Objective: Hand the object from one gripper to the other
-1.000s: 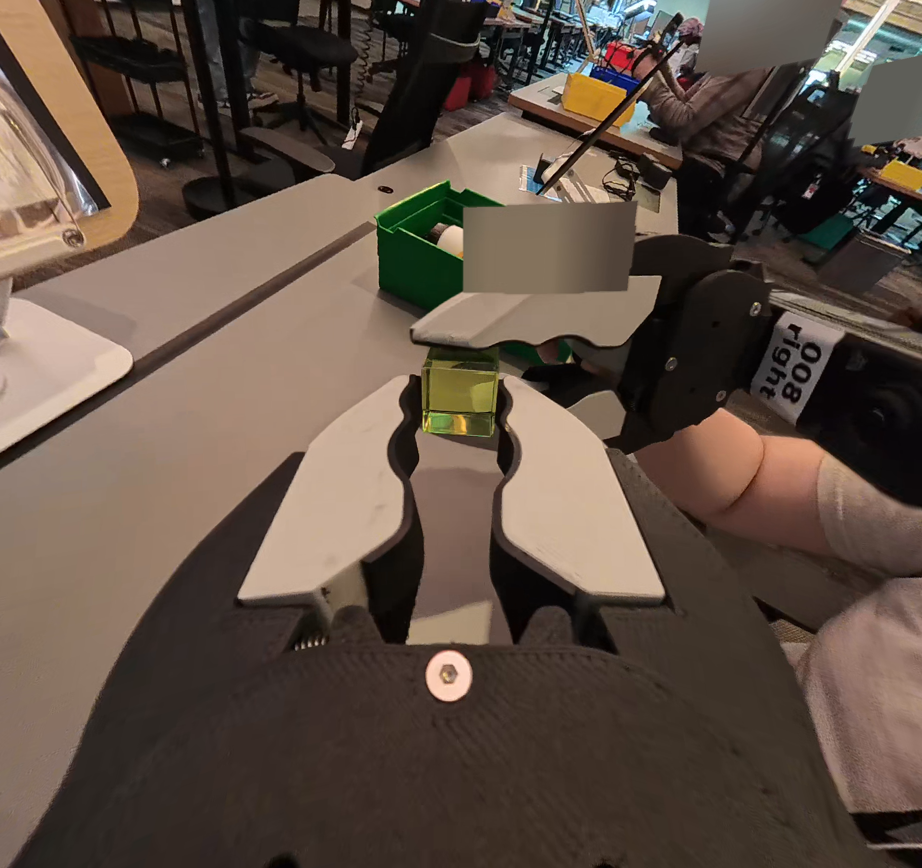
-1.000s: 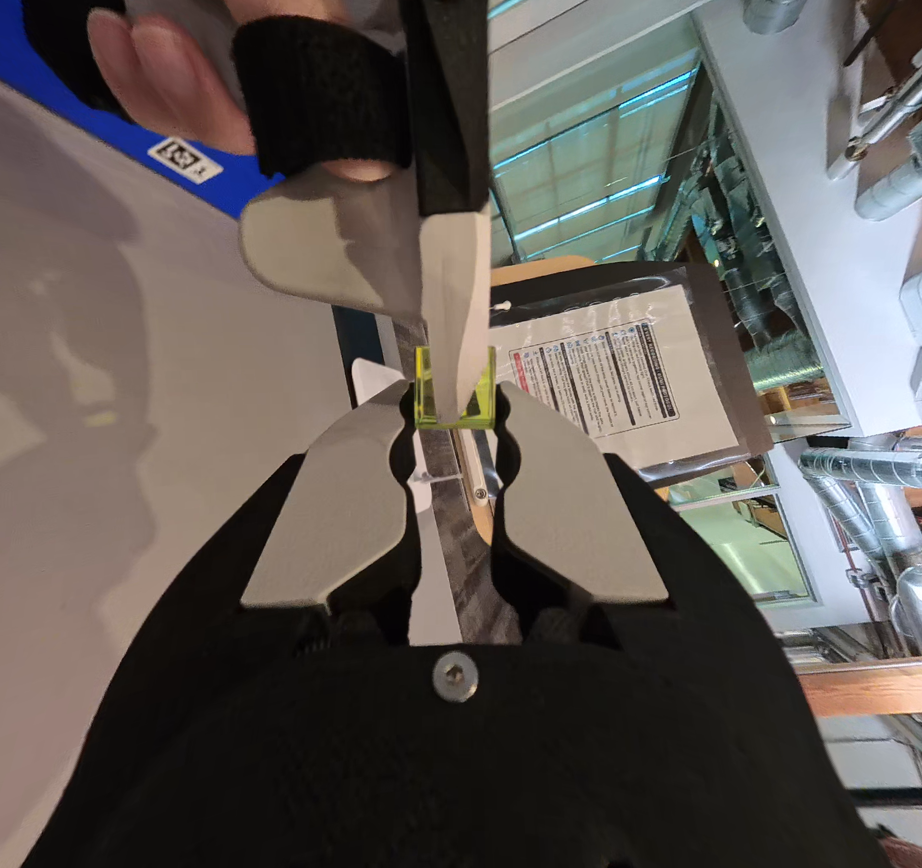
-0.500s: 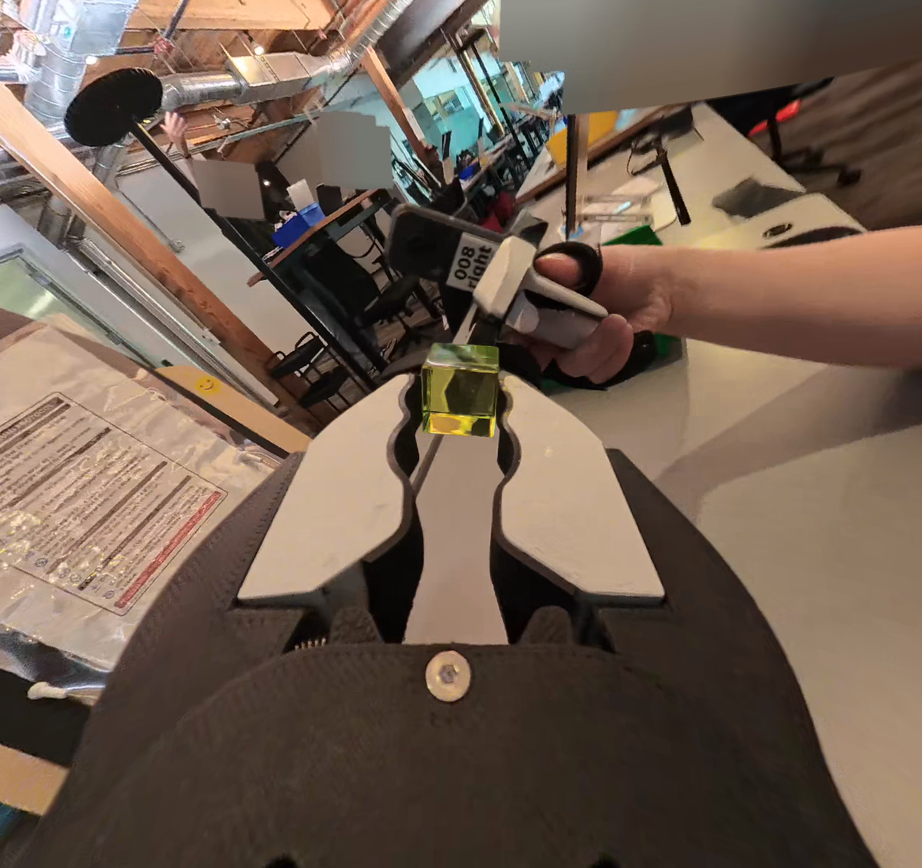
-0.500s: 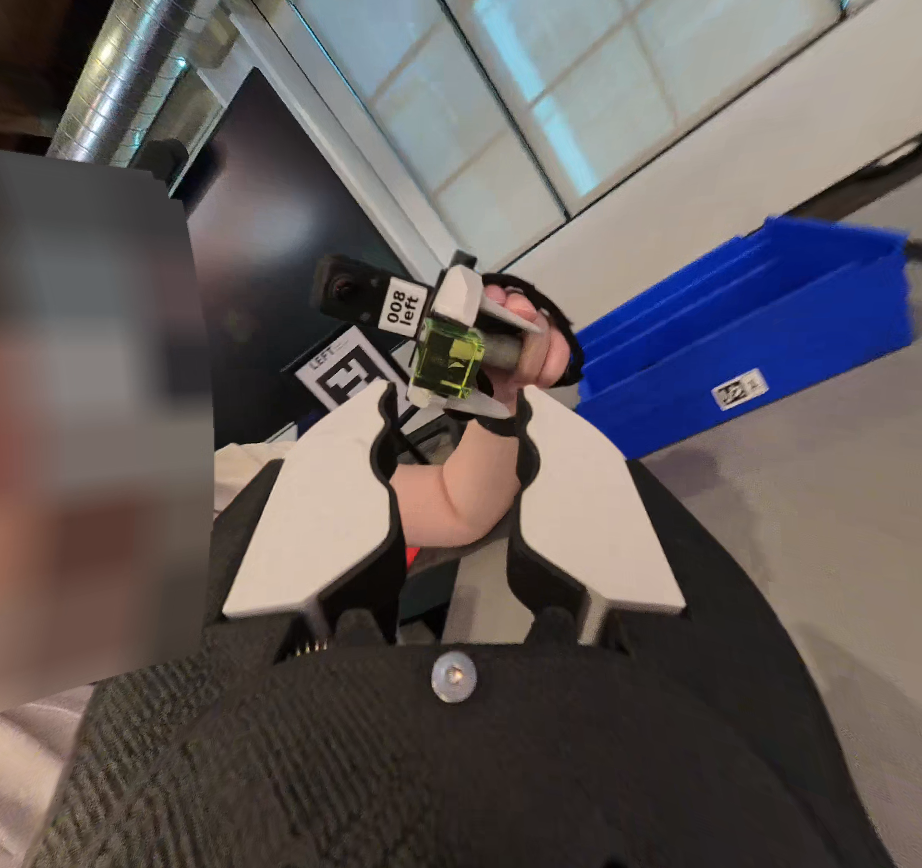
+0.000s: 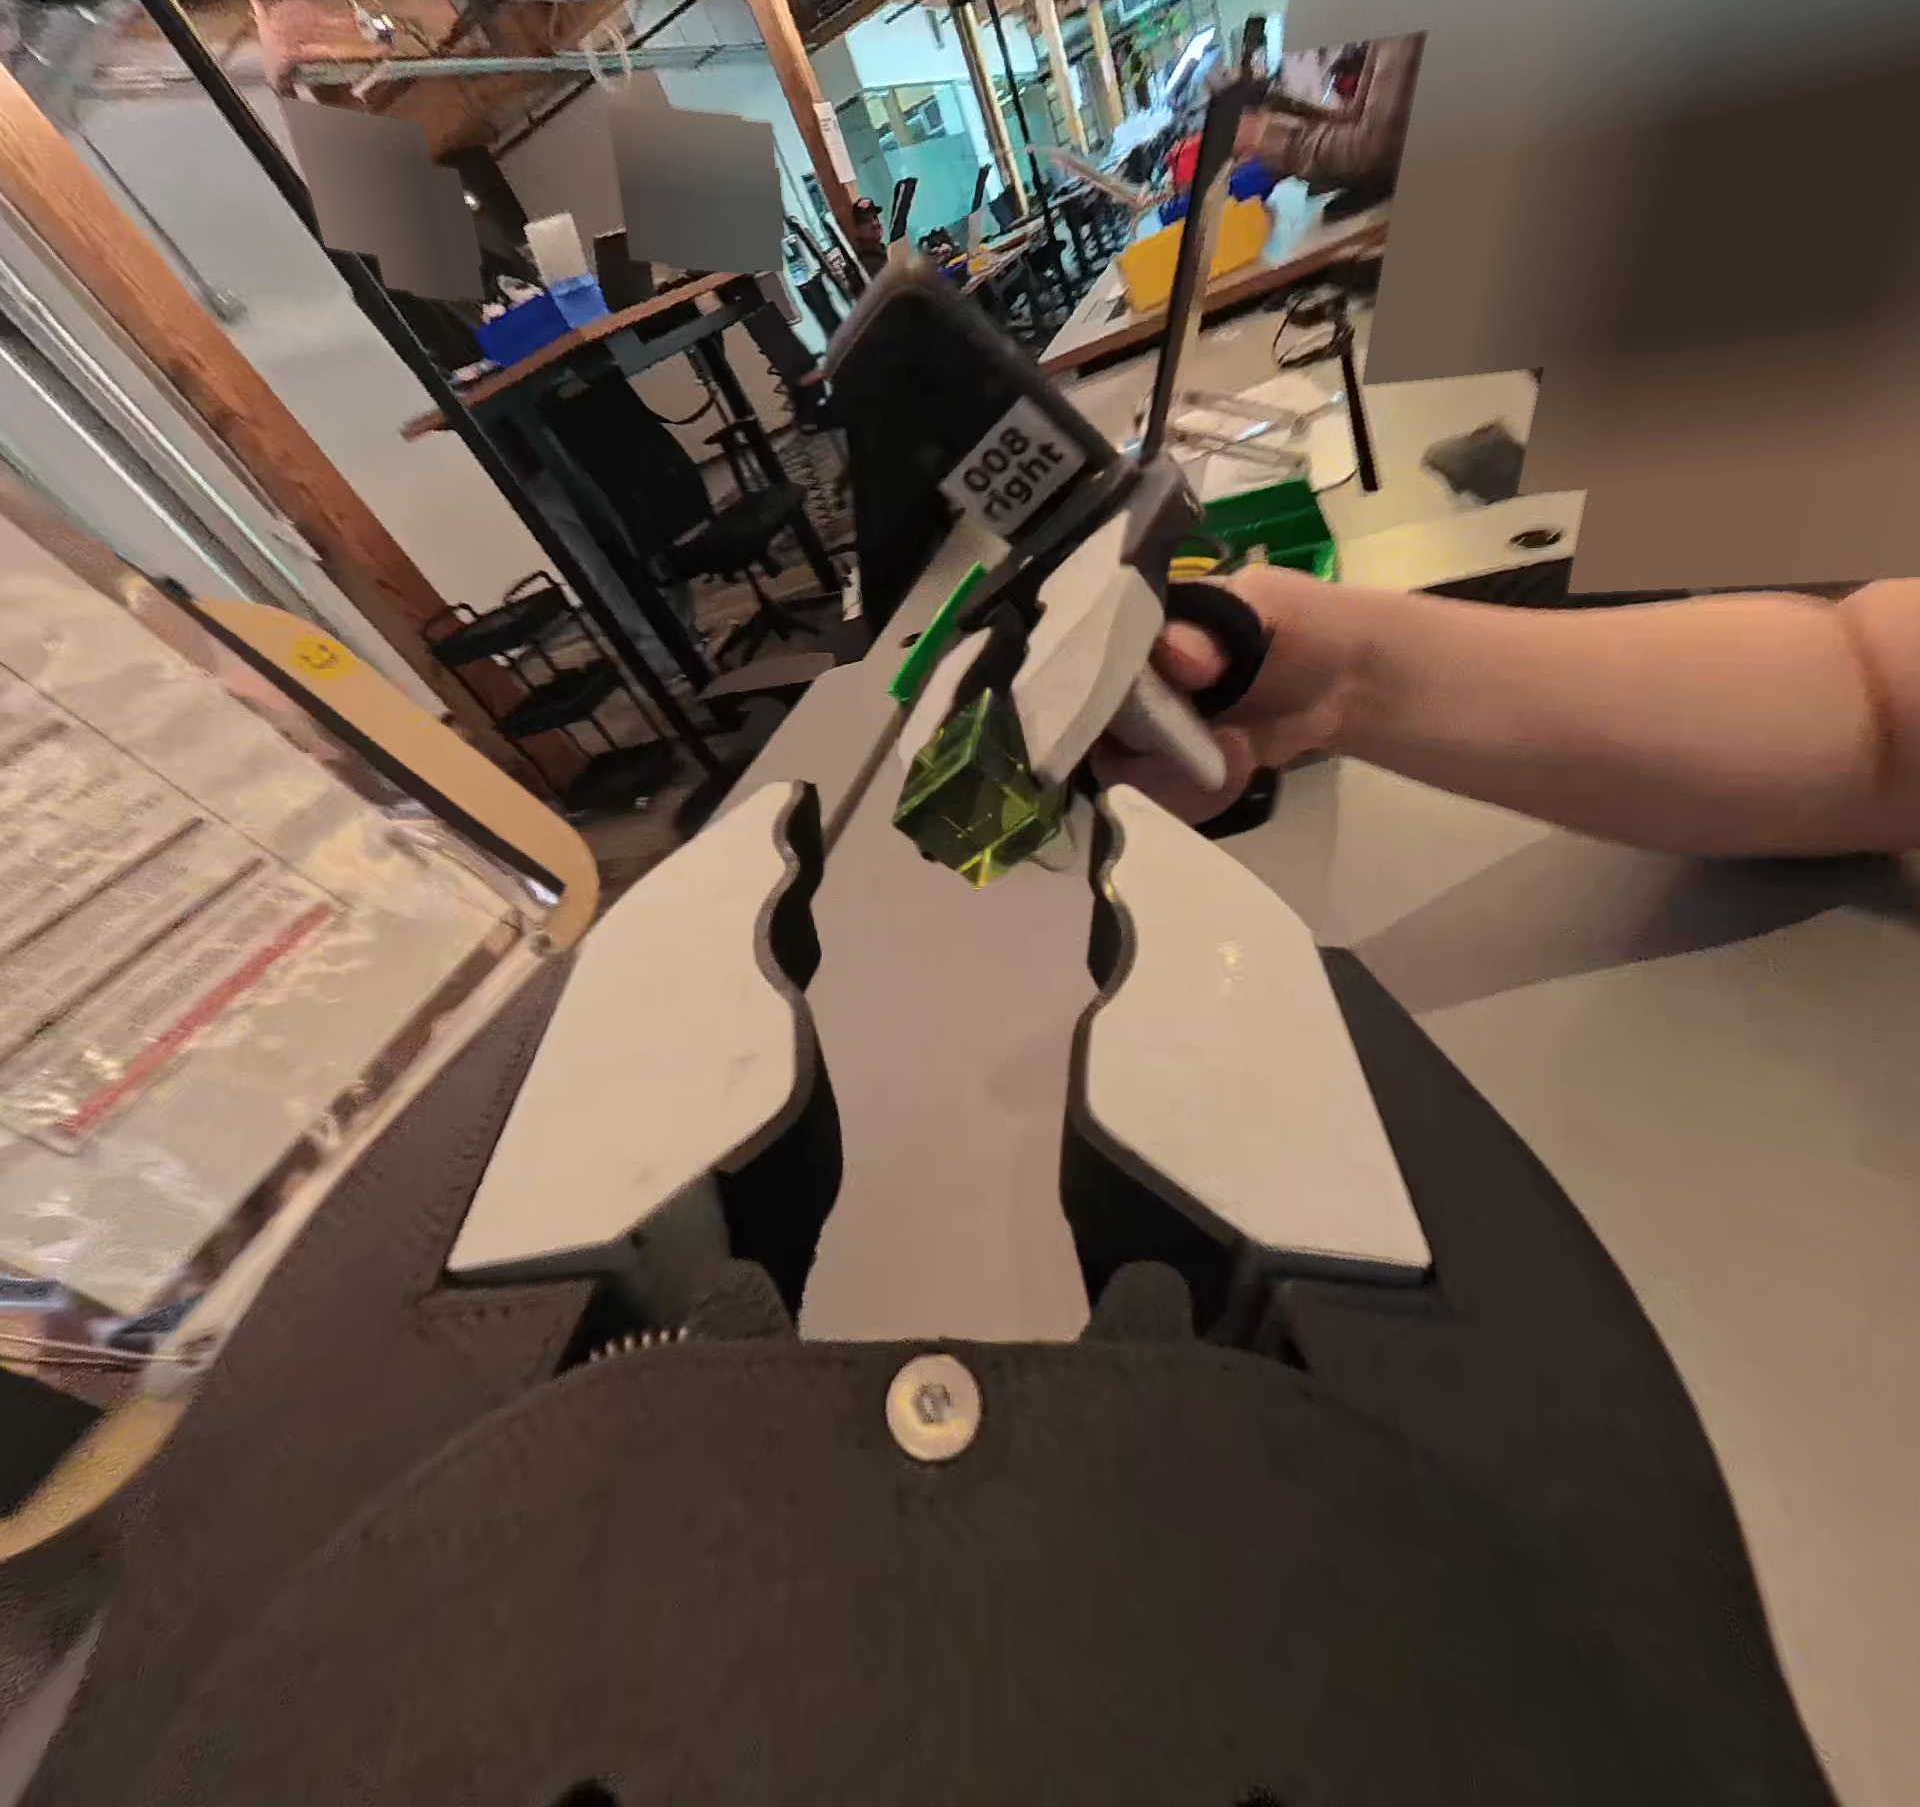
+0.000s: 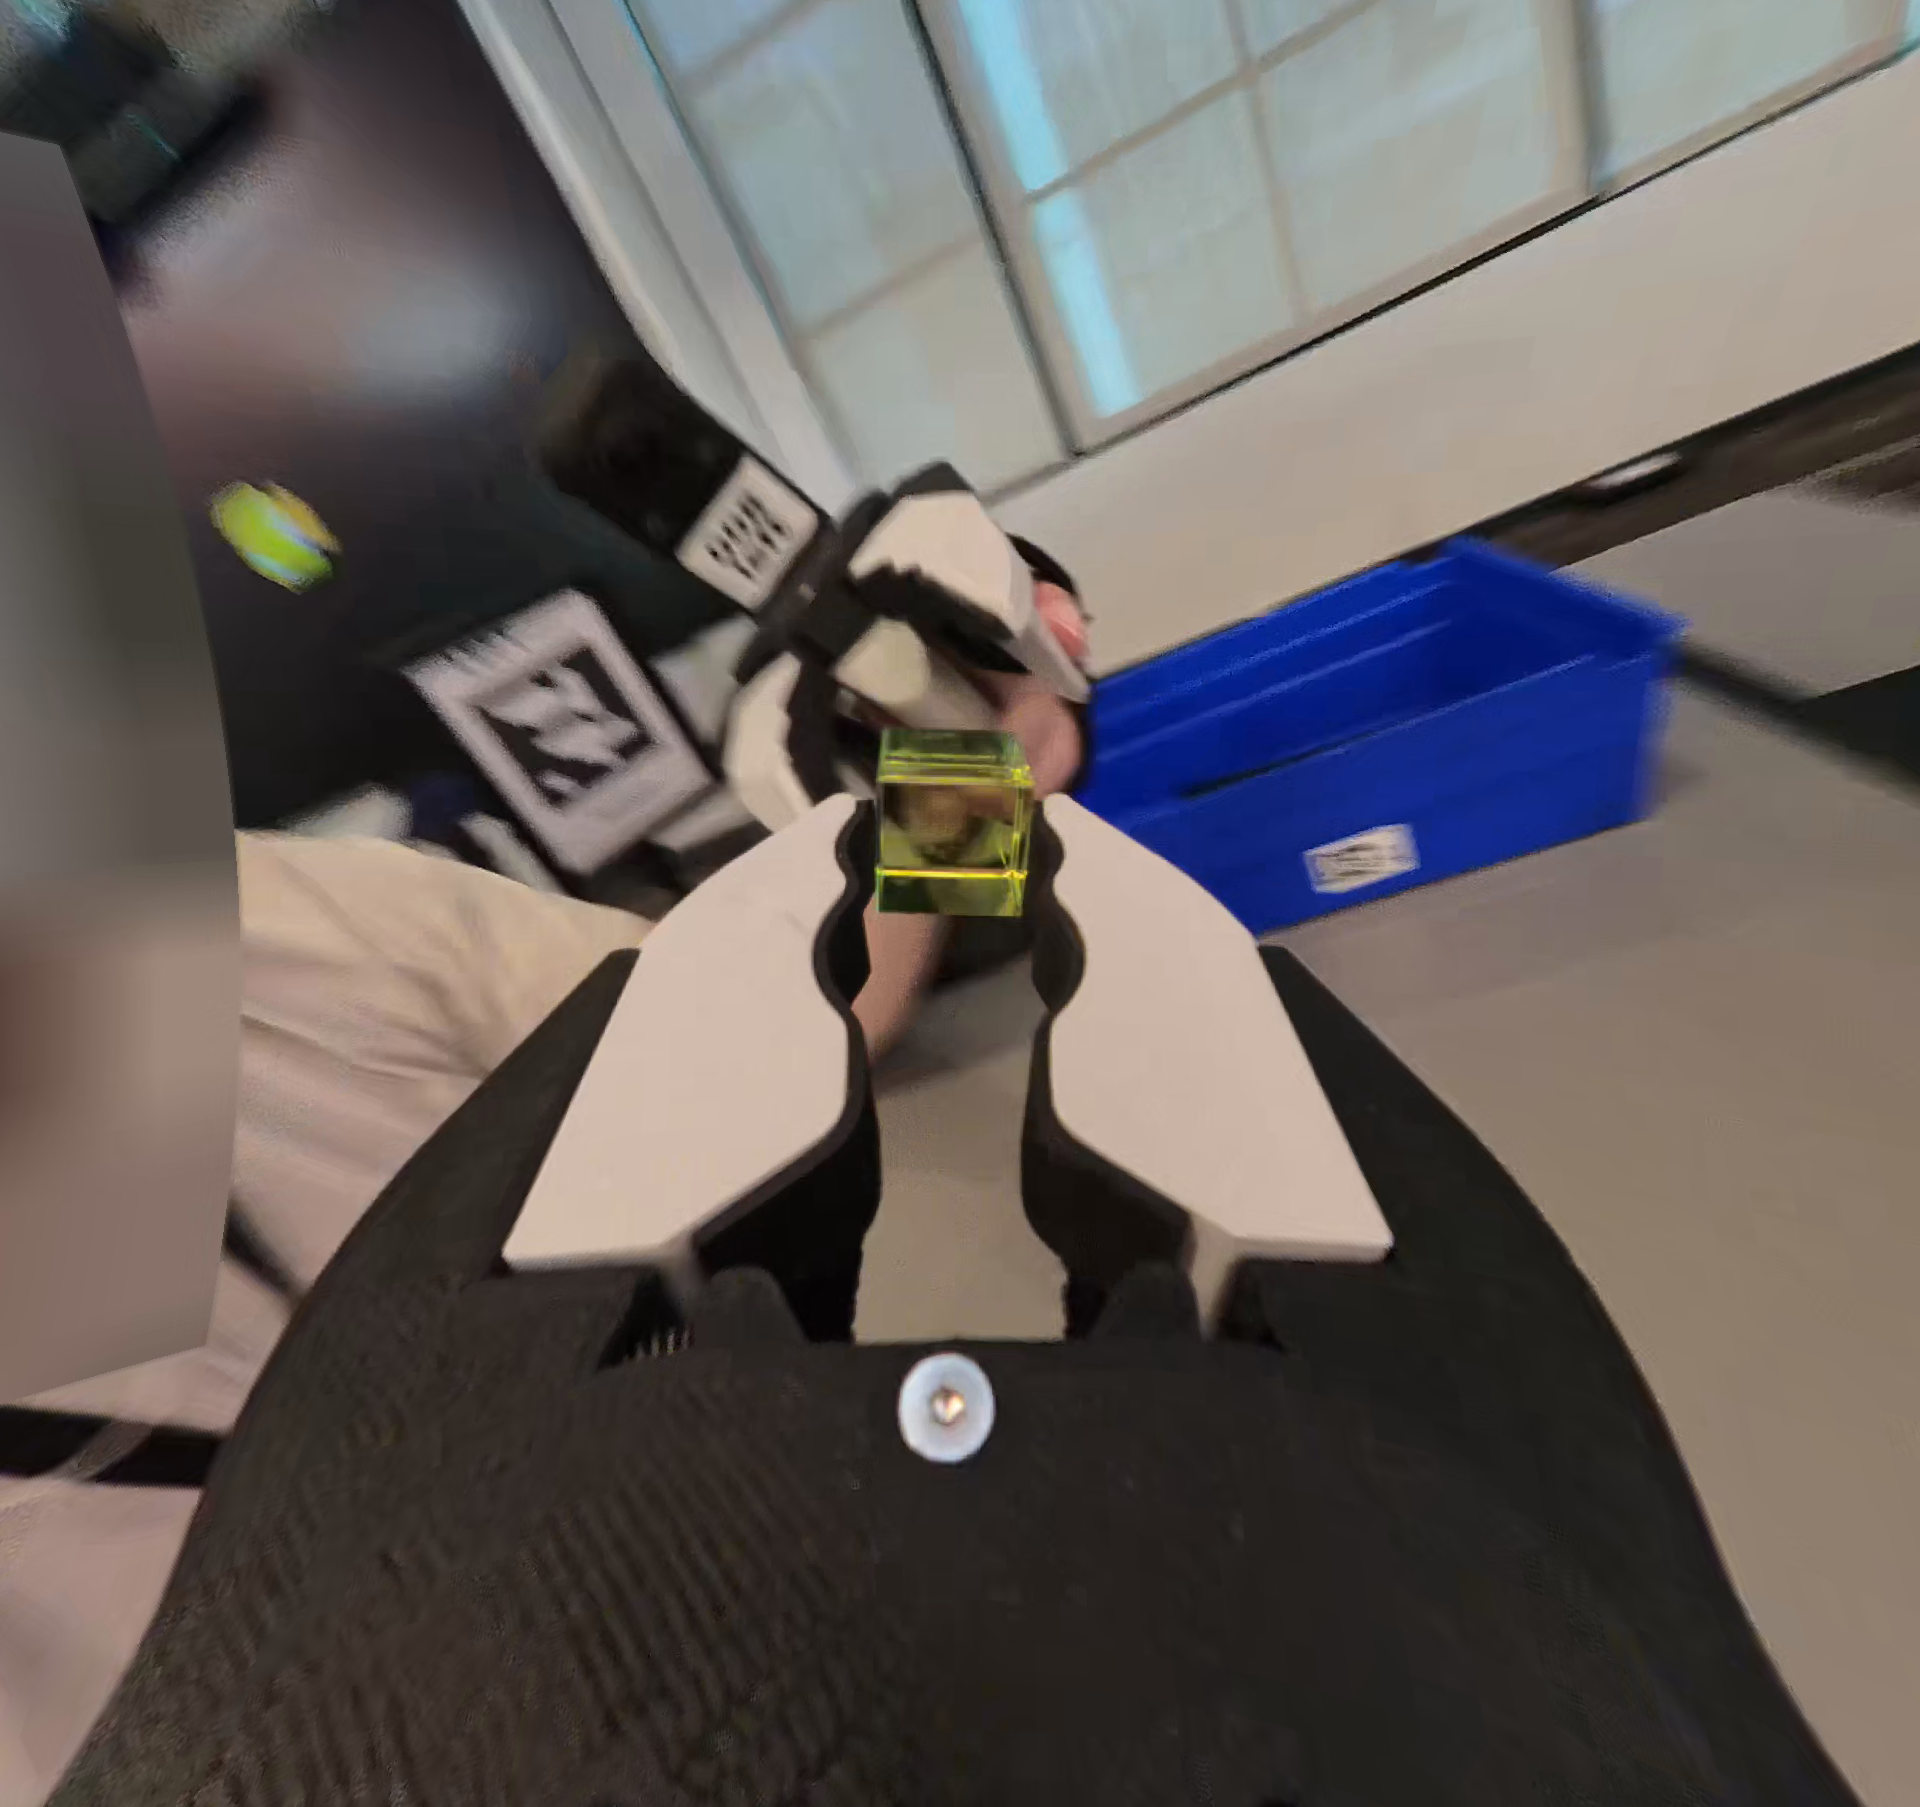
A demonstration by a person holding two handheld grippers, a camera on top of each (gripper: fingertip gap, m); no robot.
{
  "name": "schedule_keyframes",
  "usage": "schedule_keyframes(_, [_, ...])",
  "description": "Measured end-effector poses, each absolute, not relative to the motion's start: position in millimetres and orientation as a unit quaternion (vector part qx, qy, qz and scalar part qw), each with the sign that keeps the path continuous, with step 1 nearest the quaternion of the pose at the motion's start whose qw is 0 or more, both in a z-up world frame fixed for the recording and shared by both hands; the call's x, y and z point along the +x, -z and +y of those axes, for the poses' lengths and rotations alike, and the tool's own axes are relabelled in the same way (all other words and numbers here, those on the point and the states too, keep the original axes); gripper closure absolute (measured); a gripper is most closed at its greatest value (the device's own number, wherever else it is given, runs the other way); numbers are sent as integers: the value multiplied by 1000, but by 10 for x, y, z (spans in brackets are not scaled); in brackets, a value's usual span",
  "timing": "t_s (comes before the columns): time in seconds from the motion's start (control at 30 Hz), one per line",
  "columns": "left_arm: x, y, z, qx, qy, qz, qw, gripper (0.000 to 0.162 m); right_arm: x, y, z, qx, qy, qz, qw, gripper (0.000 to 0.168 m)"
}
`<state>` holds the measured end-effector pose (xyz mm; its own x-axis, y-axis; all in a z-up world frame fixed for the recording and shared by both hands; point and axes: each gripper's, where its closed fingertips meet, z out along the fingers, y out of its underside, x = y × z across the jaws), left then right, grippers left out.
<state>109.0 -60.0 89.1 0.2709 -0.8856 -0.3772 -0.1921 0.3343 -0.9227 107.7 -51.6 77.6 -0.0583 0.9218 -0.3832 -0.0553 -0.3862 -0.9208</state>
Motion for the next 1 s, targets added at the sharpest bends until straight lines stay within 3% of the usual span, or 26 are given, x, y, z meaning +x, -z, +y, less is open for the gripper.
schedule_keyframes(0.03, [1056, -922, -612, -509, 297, 529, 611, 108, 1100, -754, -467, -569, -562, -409, 440, 140])
schedule_keyframes(0.13, [1006, -928, -651, -495, 231, 553, 629, 100, 1164, -690, -417, -587, -419, -469, 510, 140])
schedule_keyframes(0.27, [1144, -721, -896, -452, 146, 634, 611, 110, 1172, -488, -989, -563, -462, -582, 362, 139])
schedule_keyframes(0.5, [1492, -314, -1458, -388, 180, 739, 521, 114, 1305, -163, -1443, -537, -535, -632, 162, 139])
schedule_keyframes(0.6, [1567, -131, -1520, -388, 184, 761, 486, 117, 1305, -81, -1511, -529, -547, -638, 121, 139])
schedule_keyframes(0.67, [1605, -24, -1562, -376, 188, 777, 469, 130, 1307, -42, -1558, -522, -556, -640, 94, 139])
schedule_keyframes(1.0, [1636, 74, -1532, -366, 161, 789, 466, 133, 1396, 17, -1603, -516, -561, -645, 61, 140])
